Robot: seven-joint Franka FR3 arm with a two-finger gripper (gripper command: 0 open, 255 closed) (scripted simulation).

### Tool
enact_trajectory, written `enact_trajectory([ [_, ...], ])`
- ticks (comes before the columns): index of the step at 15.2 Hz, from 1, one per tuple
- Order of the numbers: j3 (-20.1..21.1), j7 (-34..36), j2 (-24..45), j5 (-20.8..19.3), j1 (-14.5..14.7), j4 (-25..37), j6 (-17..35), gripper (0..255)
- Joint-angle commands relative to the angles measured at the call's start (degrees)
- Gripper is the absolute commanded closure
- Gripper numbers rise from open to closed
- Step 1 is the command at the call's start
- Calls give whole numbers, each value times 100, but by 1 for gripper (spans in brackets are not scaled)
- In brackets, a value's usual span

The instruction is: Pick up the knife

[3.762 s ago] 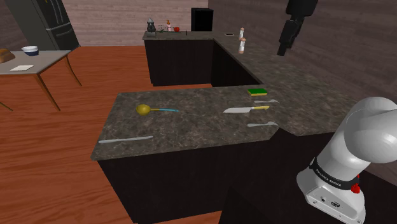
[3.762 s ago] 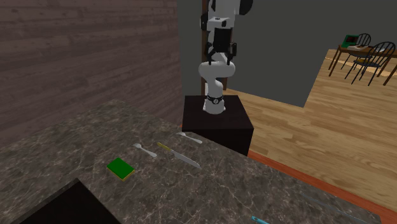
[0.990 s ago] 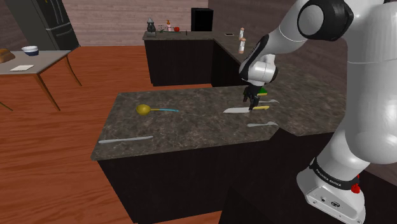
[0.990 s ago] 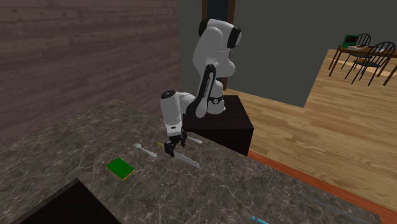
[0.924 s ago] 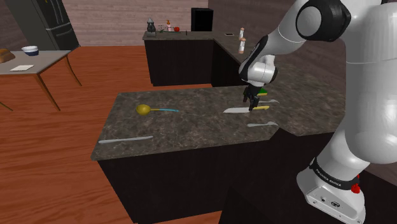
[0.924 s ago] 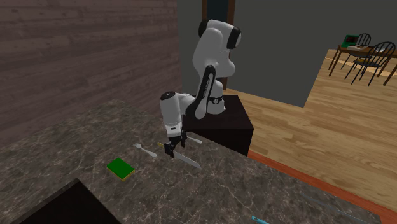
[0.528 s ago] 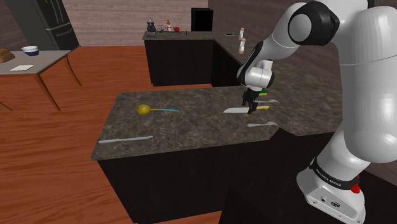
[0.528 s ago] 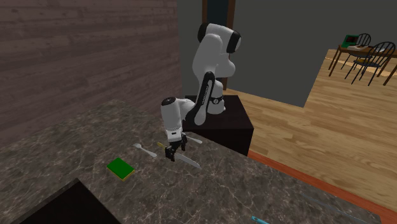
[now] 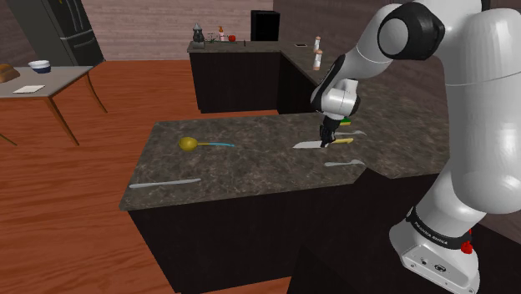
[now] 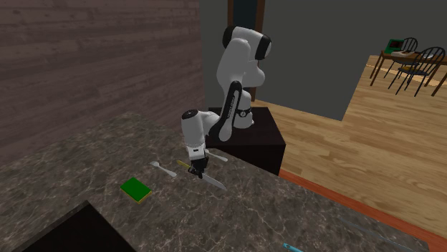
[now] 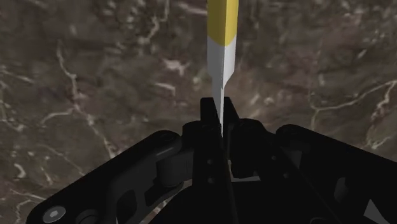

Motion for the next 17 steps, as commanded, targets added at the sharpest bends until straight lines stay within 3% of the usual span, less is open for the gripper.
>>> enact_trajectory([
  [1, 1, 0, 2, 0, 0, -1, -1, 255],
  [17, -862, 879, -1063, -1174, 652, -223, -671, 255],
])
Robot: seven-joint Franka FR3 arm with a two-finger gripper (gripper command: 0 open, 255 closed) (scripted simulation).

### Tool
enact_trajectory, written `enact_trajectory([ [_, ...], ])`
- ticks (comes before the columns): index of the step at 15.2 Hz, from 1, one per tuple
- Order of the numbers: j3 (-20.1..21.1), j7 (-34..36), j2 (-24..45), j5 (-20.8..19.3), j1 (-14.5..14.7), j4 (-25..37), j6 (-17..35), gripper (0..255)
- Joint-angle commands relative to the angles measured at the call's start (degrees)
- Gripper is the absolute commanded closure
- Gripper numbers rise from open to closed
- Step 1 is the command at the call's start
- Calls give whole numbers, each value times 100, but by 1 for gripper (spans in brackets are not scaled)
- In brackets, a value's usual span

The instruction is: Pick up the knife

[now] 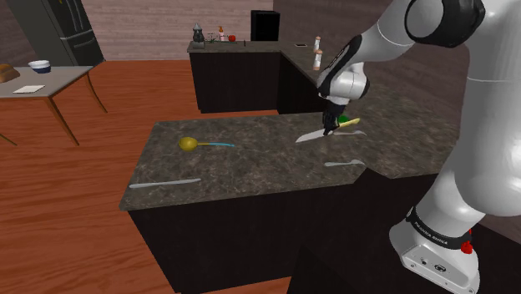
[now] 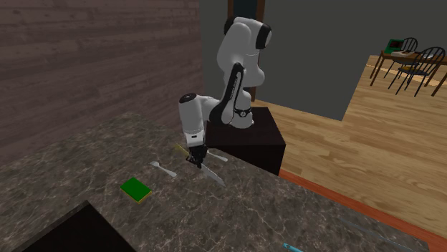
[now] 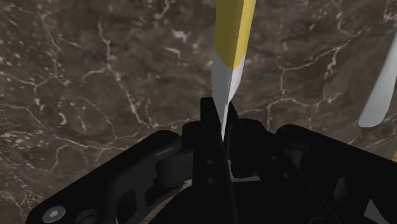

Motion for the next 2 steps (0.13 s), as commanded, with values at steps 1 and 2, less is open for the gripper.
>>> enact_trajectory([
  [1, -77, 73, -107, -115, 51, -31, -54, 255],
  [2, -77, 73, -107, -115, 51, -32, -54, 255],
])
